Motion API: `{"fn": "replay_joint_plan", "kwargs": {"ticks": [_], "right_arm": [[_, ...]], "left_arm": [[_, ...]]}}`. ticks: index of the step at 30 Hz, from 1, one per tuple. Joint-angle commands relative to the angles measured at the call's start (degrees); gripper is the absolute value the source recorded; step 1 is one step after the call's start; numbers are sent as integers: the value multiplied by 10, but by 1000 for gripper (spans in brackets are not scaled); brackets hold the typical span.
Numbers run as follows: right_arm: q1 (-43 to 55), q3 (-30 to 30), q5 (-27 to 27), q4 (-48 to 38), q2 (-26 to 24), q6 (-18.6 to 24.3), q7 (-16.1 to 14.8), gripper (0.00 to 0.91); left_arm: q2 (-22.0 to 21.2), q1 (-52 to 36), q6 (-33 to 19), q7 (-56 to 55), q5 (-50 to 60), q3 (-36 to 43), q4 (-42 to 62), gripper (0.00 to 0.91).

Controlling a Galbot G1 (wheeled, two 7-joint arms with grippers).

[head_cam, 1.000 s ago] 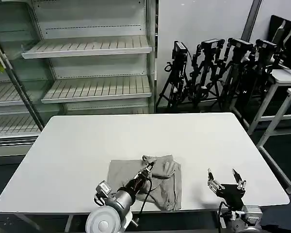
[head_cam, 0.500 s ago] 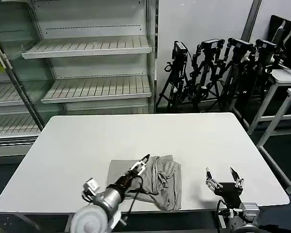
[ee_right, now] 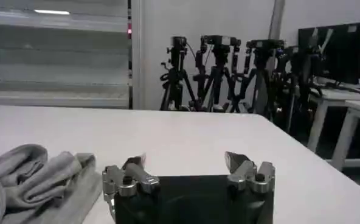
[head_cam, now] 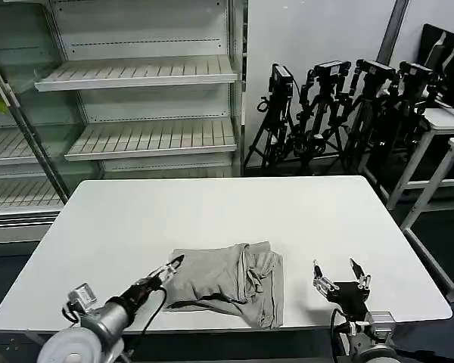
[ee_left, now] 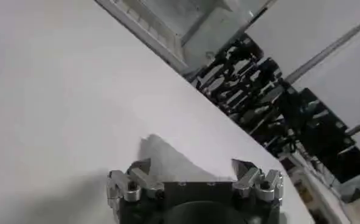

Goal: Fold and organize the clothes.

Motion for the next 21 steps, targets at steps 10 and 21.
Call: {"fn": "replay_joint_plan", "kwargs": {"ticks": [10,21], "right_arm": [[-14,16,0,16,-6,-1,-1,907],[-26,29,1,28,-3,-3,-1,907]], "left_arm": [[31,-8,27,45,-25,17,82,907],[11,-28,26,52,-5,65,81,907]]}}
